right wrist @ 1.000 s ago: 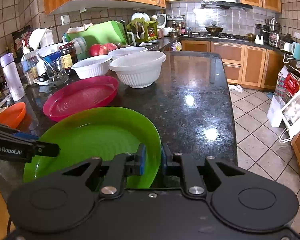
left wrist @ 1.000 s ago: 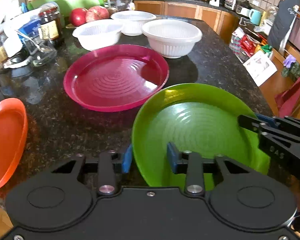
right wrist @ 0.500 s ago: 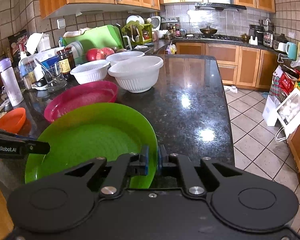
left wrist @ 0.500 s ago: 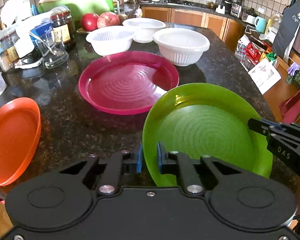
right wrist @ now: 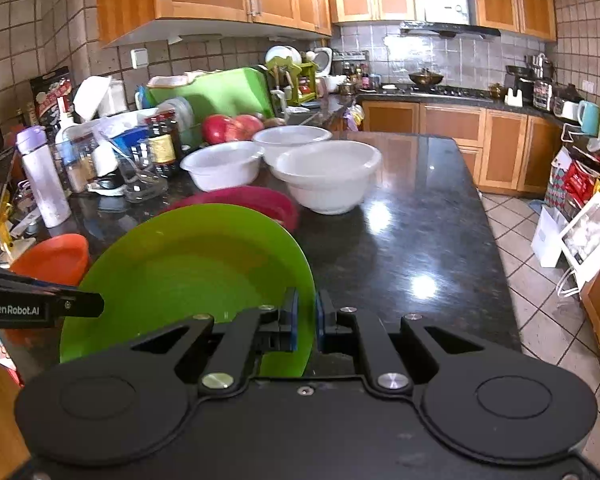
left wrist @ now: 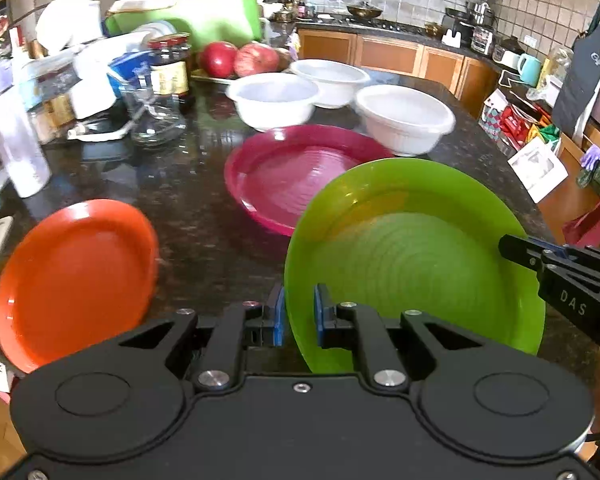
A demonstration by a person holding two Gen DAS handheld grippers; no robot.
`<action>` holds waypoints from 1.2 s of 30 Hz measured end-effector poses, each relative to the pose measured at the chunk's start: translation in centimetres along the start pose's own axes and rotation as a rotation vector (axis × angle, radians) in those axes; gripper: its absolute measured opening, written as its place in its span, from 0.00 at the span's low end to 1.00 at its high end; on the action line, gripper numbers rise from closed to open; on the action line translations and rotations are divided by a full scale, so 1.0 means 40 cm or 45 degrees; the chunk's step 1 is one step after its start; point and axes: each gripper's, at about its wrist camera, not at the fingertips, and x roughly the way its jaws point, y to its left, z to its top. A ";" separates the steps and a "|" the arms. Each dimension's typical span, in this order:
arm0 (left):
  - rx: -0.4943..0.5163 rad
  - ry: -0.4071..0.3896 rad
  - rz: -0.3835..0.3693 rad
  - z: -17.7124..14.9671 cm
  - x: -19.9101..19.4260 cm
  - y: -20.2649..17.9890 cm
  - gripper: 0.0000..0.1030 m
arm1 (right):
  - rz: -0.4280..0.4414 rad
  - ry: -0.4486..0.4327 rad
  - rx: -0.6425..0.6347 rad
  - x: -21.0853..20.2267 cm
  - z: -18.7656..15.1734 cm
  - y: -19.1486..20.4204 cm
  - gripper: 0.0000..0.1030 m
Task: Organize plates and bowls
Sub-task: 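Carry the green plate onto the orange plate and open the left gripper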
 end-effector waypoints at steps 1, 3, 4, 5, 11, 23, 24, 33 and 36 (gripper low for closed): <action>-0.003 -0.006 0.010 0.000 -0.008 0.017 0.19 | 0.010 0.000 -0.002 0.004 0.007 0.021 0.11; -0.008 -0.021 0.031 0.001 -0.025 0.056 0.19 | 0.033 0.003 -0.005 0.011 0.016 0.065 0.11; -0.011 -0.030 0.045 0.000 -0.034 0.077 0.19 | 0.049 0.003 -0.006 0.017 0.022 0.089 0.11; -0.018 -0.040 0.063 0.001 -0.045 0.101 0.19 | 0.068 0.003 -0.010 0.023 0.027 0.115 0.11; -0.050 -0.076 0.175 -0.003 -0.087 0.229 0.19 | 0.161 0.017 -0.033 0.070 0.057 0.280 0.11; -0.090 -0.081 0.259 -0.009 -0.080 0.476 0.19 | 0.194 0.098 -0.046 0.170 0.057 0.526 0.11; -0.087 -0.073 0.245 -0.008 -0.070 0.492 0.19 | 0.178 0.102 -0.041 0.177 0.056 0.535 0.11; -0.047 -0.005 0.127 0.003 0.006 0.553 0.19 | 0.061 0.126 -0.007 0.220 0.047 0.569 0.11; -0.043 0.000 0.099 0.005 0.020 0.571 0.19 | 0.042 0.125 -0.003 0.227 0.045 0.577 0.13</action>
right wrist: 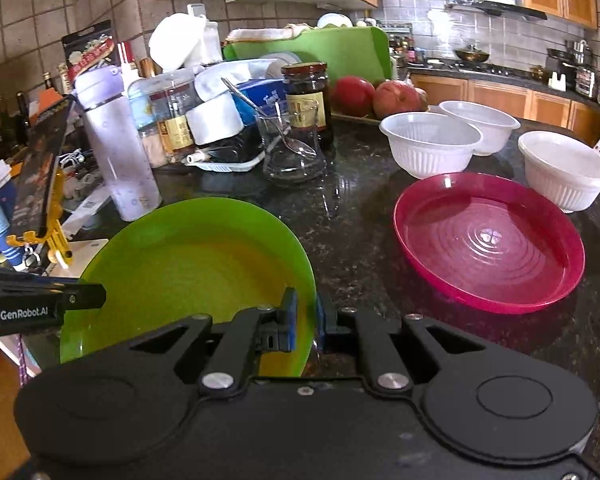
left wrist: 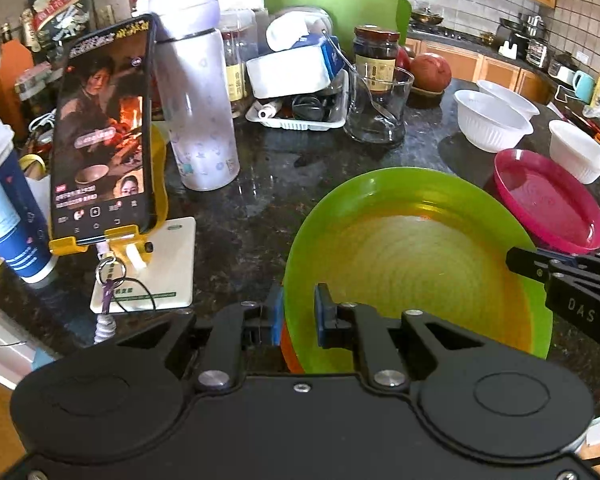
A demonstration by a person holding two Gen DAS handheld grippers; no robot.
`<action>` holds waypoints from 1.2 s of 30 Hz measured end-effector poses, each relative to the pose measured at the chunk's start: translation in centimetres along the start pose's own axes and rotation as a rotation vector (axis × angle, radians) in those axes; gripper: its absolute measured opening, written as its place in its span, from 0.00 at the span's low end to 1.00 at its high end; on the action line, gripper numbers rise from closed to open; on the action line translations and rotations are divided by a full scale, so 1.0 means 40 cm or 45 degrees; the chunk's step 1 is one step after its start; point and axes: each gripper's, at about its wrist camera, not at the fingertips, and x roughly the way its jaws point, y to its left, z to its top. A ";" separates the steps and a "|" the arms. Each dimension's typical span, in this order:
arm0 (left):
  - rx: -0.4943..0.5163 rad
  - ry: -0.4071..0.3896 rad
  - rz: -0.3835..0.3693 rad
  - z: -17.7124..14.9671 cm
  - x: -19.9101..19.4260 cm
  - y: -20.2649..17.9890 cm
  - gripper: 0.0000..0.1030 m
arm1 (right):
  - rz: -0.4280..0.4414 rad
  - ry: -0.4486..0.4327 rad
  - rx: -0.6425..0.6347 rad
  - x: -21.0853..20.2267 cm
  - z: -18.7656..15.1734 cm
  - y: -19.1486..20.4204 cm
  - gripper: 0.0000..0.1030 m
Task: Organize plates and bowls
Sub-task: 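Carry the green plate onto the orange plate and open the left gripper, then move the left gripper to the magenta plate's rim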
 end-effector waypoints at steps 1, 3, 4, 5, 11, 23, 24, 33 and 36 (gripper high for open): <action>-0.004 0.001 -0.004 0.001 0.003 0.002 0.21 | 0.003 -0.005 0.000 0.000 -0.001 0.002 0.14; -0.025 -0.014 0.004 0.000 0.003 0.014 0.23 | -0.005 -0.025 0.005 0.000 -0.002 0.006 0.15; -0.033 -0.025 0.011 -0.002 0.003 0.018 0.28 | -0.017 -0.036 0.008 -0.001 -0.002 0.007 0.19; -0.035 -0.038 0.004 -0.002 0.002 0.023 0.29 | -0.037 -0.050 0.011 -0.002 -0.003 0.009 0.29; -0.054 -0.136 -0.055 -0.003 -0.040 0.037 0.55 | -0.071 -0.131 0.062 -0.025 -0.004 0.000 0.48; 0.041 -0.230 -0.096 0.025 -0.075 -0.044 0.60 | -0.134 -0.294 0.197 -0.139 -0.006 -0.115 0.61; 0.049 -0.237 -0.103 0.028 -0.078 -0.058 0.60 | -0.144 -0.302 0.205 -0.148 -0.006 -0.134 0.61; 0.105 -0.247 -0.155 0.064 -0.074 -0.230 0.60 | -0.219 -0.314 0.210 -0.204 -0.006 -0.328 0.61; 0.105 -0.220 -0.161 0.083 -0.055 -0.292 0.60 | -0.212 -0.294 0.209 -0.208 0.000 -0.392 0.61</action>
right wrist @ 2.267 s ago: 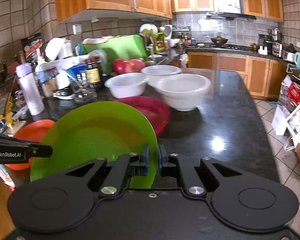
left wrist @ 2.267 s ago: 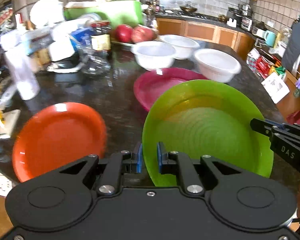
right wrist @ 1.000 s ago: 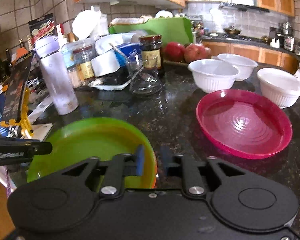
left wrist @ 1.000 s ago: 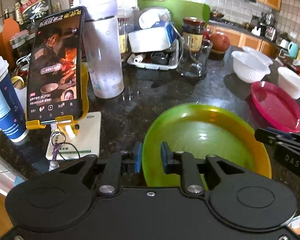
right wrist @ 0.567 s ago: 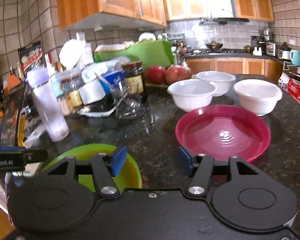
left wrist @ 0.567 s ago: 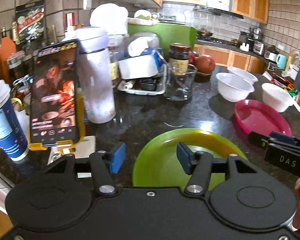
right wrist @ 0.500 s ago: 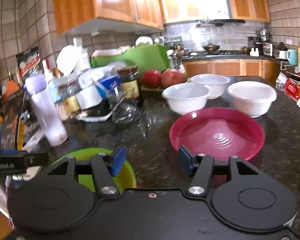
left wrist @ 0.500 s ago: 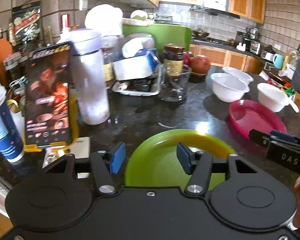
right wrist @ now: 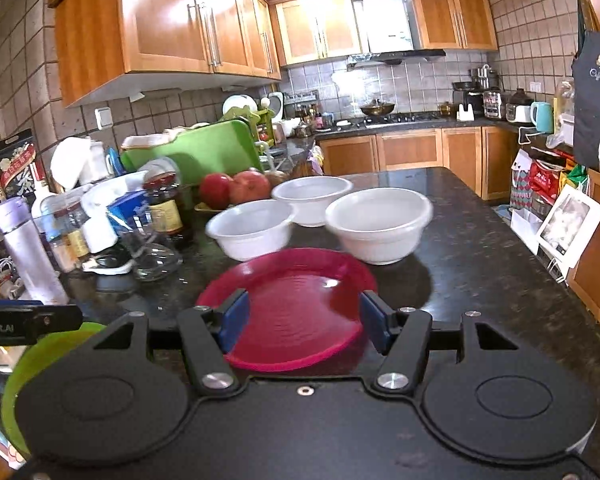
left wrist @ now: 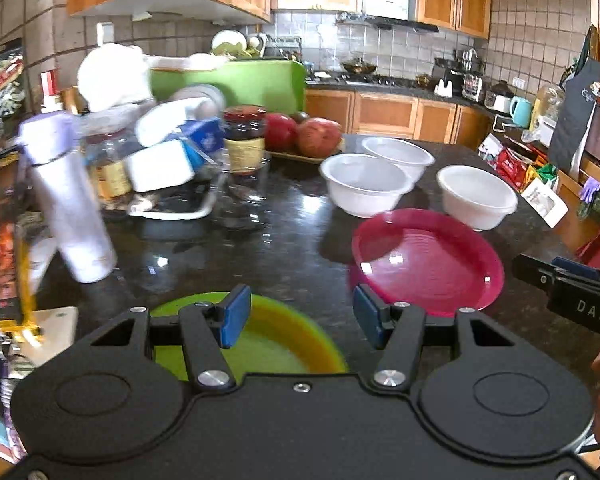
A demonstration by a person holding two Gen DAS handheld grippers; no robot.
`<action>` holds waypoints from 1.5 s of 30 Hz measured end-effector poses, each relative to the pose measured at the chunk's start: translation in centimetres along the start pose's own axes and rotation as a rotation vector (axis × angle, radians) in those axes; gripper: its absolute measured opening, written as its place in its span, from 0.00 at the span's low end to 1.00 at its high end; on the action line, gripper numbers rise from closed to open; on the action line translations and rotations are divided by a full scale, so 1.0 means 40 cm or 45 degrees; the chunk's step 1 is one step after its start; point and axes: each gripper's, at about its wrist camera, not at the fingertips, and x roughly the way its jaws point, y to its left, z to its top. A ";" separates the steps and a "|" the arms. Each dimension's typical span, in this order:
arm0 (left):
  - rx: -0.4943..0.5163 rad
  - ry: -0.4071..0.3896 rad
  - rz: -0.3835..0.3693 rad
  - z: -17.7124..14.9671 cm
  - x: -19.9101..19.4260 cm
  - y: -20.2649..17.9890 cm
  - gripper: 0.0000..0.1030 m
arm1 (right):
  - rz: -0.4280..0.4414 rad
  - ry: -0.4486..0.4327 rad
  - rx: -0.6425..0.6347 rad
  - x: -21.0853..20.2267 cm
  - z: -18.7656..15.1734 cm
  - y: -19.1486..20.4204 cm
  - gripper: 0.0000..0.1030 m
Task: Organize plates and bowls
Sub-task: 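Move the left gripper to the magenta plate's rim, then close the left gripper on the magenta plate's rim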
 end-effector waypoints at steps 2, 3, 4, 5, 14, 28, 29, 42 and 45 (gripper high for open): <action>-0.009 0.024 -0.009 0.012 0.024 -0.035 0.60 | 0.010 0.008 0.001 0.007 0.009 -0.039 0.61; -0.013 0.034 -0.012 0.019 0.037 -0.052 0.60 | 0.016 0.015 -0.003 0.014 0.014 -0.054 0.61; -0.015 0.040 -0.010 0.025 0.049 -0.067 0.60 | 0.020 0.023 -0.010 0.021 0.018 -0.069 0.61; -0.019 0.046 -0.003 0.030 0.061 -0.083 0.60 | 0.025 0.031 -0.019 0.030 0.021 -0.083 0.61; -0.025 0.080 0.107 0.050 0.139 -0.166 0.60 | 0.122 0.163 -0.019 0.168 0.052 -0.144 0.60; -0.059 0.271 0.156 0.076 0.280 -0.155 0.40 | 0.126 0.331 -0.006 0.327 0.064 -0.140 0.42; -0.061 0.279 0.153 0.079 0.289 -0.153 0.39 | 0.126 0.339 -0.005 0.333 0.066 -0.141 0.39; -0.076 0.336 0.145 0.101 0.360 -0.132 0.31 | 0.120 0.371 -0.042 0.403 0.084 -0.129 0.29; -0.078 0.353 0.127 0.101 0.371 -0.131 0.30 | 0.133 0.373 -0.046 0.403 0.081 -0.127 0.24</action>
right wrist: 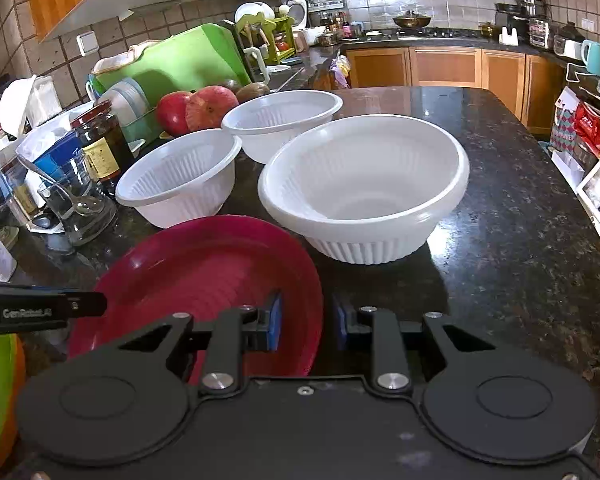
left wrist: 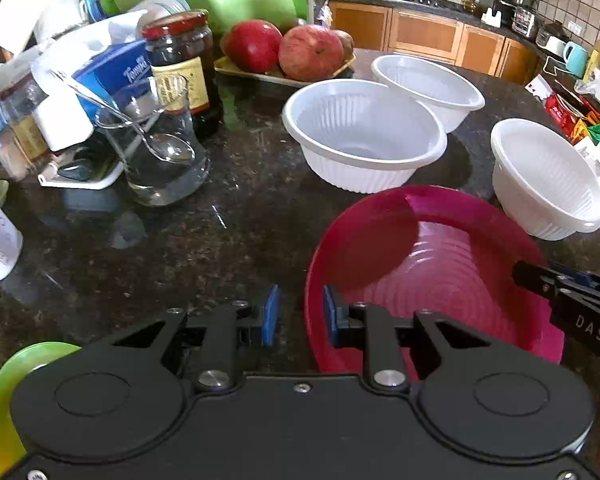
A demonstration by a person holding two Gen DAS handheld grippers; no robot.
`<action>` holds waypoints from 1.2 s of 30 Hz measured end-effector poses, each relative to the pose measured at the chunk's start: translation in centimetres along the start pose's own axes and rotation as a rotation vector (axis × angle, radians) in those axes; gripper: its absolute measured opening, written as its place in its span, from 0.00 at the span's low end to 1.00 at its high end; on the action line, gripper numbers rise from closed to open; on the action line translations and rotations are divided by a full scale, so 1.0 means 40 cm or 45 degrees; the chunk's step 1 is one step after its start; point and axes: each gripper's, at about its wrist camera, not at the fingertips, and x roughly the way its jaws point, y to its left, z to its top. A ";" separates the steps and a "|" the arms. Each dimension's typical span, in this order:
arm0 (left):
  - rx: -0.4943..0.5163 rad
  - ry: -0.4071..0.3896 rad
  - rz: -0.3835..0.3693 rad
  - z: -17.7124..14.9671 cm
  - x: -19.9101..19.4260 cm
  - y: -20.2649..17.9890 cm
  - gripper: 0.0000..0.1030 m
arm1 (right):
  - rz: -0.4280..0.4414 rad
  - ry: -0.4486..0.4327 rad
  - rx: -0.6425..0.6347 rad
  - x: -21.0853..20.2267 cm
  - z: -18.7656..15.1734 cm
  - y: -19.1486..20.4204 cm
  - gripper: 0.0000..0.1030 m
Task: Organize plates and bowls
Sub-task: 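Close the left gripper on the magenta plate's rim, then carry the magenta plate with the left gripper onto the green plate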
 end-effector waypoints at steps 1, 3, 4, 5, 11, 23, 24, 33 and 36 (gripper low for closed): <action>0.002 0.008 -0.012 0.000 0.003 -0.001 0.28 | 0.002 -0.002 -0.004 -0.002 -0.003 0.001 0.23; 0.006 0.028 -0.034 0.002 0.009 -0.003 0.21 | -0.008 -0.008 -0.011 -0.006 -0.008 0.003 0.21; 0.005 0.041 -0.048 0.000 0.012 -0.005 0.20 | -0.012 -0.009 -0.015 -0.008 -0.010 0.004 0.20; 0.004 0.035 -0.043 0.000 0.012 -0.006 0.20 | -0.012 -0.007 -0.016 -0.011 -0.011 0.003 0.20; 0.042 0.027 -0.035 -0.020 -0.005 -0.020 0.20 | -0.014 0.000 -0.005 -0.037 -0.031 0.002 0.20; 0.034 0.020 -0.058 -0.098 -0.093 -0.025 0.19 | -0.003 -0.020 -0.023 -0.116 -0.086 0.012 0.20; 0.032 0.017 -0.055 -0.103 -0.101 -0.025 0.19 | -0.001 -0.023 -0.024 -0.120 -0.087 0.013 0.20; 0.026 0.003 -0.055 -0.136 -0.143 -0.042 0.19 | -0.008 -0.035 -0.022 -0.174 -0.122 0.002 0.20; 0.032 -0.001 -0.064 -0.149 -0.155 -0.054 0.19 | -0.012 -0.040 -0.021 -0.193 -0.136 -0.005 0.20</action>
